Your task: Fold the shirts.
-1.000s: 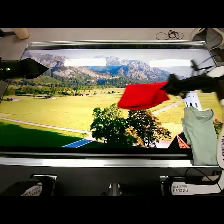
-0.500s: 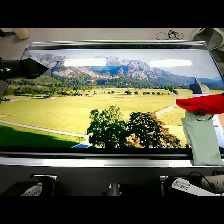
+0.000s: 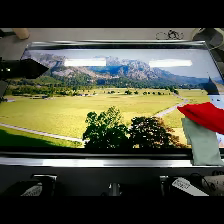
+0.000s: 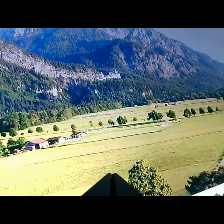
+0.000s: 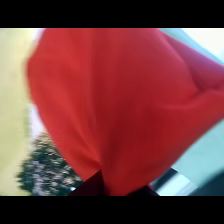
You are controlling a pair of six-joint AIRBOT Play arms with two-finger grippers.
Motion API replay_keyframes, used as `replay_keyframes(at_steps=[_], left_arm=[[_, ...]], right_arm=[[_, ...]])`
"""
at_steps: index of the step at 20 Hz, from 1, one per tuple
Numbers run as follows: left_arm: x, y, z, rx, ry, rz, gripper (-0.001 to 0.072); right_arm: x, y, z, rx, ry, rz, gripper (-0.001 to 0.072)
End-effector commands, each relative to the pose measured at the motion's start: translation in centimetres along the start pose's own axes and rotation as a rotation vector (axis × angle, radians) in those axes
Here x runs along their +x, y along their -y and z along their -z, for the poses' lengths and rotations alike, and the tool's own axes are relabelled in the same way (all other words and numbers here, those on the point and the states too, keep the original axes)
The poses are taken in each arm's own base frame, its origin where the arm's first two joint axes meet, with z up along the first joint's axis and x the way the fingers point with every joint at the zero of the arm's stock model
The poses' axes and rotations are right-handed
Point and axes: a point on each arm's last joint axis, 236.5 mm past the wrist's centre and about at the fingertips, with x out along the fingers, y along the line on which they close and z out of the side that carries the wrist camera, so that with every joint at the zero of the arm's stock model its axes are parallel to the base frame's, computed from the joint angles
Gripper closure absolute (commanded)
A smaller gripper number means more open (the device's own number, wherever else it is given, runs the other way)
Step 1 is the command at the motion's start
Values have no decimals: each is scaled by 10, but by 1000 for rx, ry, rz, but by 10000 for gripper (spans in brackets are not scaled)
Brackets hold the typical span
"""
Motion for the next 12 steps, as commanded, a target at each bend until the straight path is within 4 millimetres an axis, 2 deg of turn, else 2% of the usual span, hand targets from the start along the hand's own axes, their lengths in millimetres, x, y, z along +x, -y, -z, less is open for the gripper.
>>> replay_keyframes(at_steps=[1,2,5,6,7,8,9,11,12], left_arm=[[0,0,0,3,0,1,682],[0,0,0,3,0,1,682],[0,3,-1,-2,2,11,682],[0,3,-1,-1,3,11,682],[0,4,-1,-1,3,12,682],[0,4,0,0,2,13,682],[0,5,0,1,2,14,682],[1,6,0,3,1,16,682],[1,6,-1,6,4,15,683]], right_arm=[[25,83,56,85,-158,292,692],[42,95,72,90,-205,320,692],[88,112,99,104,-272,323,690],[97,117,104,106,-284,330,644],[100,119,107,107,-288,334,465],[101,119,102,107,-270,332,160],[100,116,91,100,-227,323,29],[79,103,56,53,-115,294,35],[59,90,27,27,-13,273,53]])
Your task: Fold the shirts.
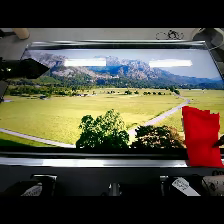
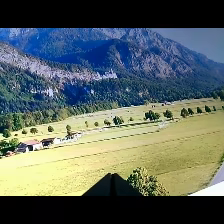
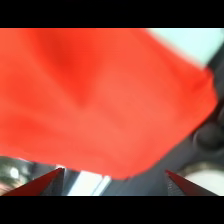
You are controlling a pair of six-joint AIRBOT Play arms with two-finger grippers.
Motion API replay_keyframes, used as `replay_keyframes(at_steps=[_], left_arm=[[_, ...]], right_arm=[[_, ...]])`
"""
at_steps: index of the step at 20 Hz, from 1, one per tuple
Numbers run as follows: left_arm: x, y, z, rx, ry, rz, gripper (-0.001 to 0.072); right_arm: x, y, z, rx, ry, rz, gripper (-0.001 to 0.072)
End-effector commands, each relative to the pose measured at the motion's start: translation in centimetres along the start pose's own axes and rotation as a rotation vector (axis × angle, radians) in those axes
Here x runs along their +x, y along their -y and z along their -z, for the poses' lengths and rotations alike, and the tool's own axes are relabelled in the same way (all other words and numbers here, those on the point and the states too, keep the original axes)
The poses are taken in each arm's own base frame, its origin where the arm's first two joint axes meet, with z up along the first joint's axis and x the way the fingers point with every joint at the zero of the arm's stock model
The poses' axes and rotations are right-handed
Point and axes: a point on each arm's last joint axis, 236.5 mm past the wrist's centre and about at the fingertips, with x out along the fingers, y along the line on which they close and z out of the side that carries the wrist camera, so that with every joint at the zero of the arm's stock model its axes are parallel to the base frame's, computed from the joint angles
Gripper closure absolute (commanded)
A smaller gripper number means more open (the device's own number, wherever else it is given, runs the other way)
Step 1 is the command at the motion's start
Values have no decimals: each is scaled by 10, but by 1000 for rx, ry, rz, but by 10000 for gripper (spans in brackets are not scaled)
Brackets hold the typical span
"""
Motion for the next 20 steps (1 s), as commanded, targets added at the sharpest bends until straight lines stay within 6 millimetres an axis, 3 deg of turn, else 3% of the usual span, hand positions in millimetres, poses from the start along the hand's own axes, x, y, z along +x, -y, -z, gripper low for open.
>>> replay_keyframes(at_steps=[1,3,4,5,6,7,8,9,10,11,13,15,20], left_arm=[[1,0,-4,12,18,-10,684],[10,-25,-5,86,7,-153,686],[17,-49,0,106,-37,-285,686],[26,-71,7,129,-82,-409,685],[38,-91,17,154,-136,-517,682],[53,-102,34,160,-213,-562,635],[69,-106,65,129,-338,-559,474],[77,-108,109,76,-517,-549,126],[75,-110,149,29,-687,-546,-13],[76,-112,174,21,-765,-536,-13],[81,-116,179,11,-654,-531,-8],[81,-120,174,0,-554,-529,-8],[80,-126,173,0,-550,-542,-10]], right_arm=[[-65,-22,-61,-47,279,-81,54],[-150,-78,-99,-158,556,-224,67],[-189,-113,-105,-243,681,-265,70],[-213,-155,-96,-350,754,-297,70],[-219,-196,-77,-461,774,-318,70],[-211,-236,-49,-590,758,-313,70],[-188,-264,-20,-697,697,-272,70],[-153,-283,9,-784,590,-211,49],[-107,-291,41,-866,413,-141,8],[-65,-287,74,-905,203,-77,16],[-21,-286,101,-904,-7,-19,16],[-11,-290,96,-888,2,4,17],[-13,-285,98,-889,-9,17,22]])
